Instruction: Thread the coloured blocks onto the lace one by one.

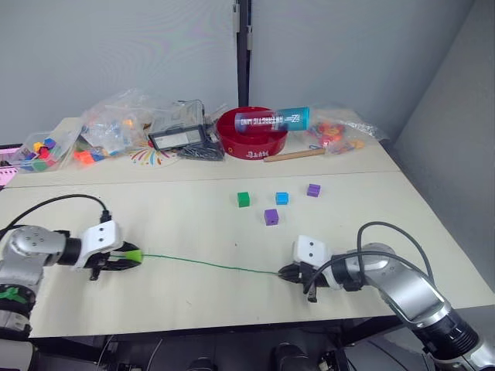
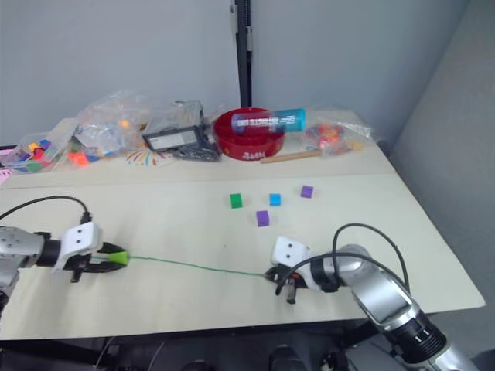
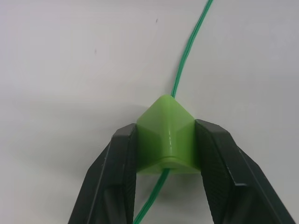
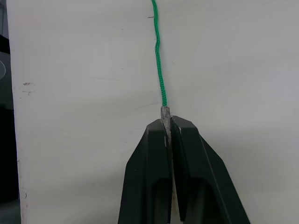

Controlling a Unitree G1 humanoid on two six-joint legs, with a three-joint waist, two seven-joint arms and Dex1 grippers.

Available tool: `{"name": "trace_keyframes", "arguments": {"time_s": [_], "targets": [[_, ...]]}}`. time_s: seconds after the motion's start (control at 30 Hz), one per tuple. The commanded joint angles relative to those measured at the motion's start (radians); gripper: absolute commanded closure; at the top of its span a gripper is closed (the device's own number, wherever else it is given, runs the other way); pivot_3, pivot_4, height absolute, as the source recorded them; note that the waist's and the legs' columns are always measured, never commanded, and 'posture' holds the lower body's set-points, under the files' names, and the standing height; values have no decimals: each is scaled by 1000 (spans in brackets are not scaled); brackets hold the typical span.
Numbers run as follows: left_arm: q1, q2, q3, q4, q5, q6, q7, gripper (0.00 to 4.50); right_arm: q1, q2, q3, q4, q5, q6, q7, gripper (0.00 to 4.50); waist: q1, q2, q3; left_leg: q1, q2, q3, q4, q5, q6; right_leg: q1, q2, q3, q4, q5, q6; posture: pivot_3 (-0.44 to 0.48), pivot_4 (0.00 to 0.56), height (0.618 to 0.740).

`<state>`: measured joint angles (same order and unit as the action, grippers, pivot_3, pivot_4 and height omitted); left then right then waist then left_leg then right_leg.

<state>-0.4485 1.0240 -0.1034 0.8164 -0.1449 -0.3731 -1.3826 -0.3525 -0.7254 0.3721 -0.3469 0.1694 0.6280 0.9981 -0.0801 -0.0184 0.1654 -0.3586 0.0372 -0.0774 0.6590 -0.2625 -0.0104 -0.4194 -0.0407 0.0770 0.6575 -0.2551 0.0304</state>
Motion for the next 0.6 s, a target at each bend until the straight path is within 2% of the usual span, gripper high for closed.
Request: {"name": "trace_keyframes", "arguments": {"time_s": [0.03, 0.2, 0.27, 0.47, 0.5, 0.6], "targets": [[40, -13, -2, 51, 31, 12, -27, 3161, -32, 10, -4, 2, -9, -24, 1, 4500, 0, 0, 0, 0, 0, 0, 0, 0, 0, 0, 0, 0, 1, 0, 0, 0, 150, 740], [38, -46, 51, -18, -27, 105, -68, 3161, -46, 27, 9, 15, -15, -28, 2, 4500, 11, 0, 0, -1, 0, 0, 0, 0, 0, -1, 0, 0, 3, -2, 0, 0, 150, 740], [40, -38, 67, -43, -37, 145, -87, 2139, -50, 31, 12, 18, -17, -29, 5, 4500, 13, 0, 0, -3, 0, 0, 0, 0, 0, -2, 0, 0, 3, -2, 0, 0, 150, 740], [12, 26, 108, -210, -56, 246, -110, 225, -66, 43, 17, 31, -22, -30, 10, 4500, 14, -4, 3, -9, -2, -2, 1, 0, 0, -6, -2, -2, 2, 1, -5, 0, 150, 740], [3, 31, 113, -249, -67, 277, -114, 31, -68, 45, 18, 34, -23, -31, 10, 4500, 14, -5, 3, -9, -1, -2, 1, 0, 0, -6, -2, -3, 2, 1, -5, 0, 150, 740], [-30, 24, 114, -487, -158, 493, -125, 31, -79, 63, 26, 39, -28, -27, 8, 4500, 19, -8, 5, -10, -1, -2, 1, 0, 0, -6, -3, -4, 2, 1, -5, 0, 150, 740]]}}
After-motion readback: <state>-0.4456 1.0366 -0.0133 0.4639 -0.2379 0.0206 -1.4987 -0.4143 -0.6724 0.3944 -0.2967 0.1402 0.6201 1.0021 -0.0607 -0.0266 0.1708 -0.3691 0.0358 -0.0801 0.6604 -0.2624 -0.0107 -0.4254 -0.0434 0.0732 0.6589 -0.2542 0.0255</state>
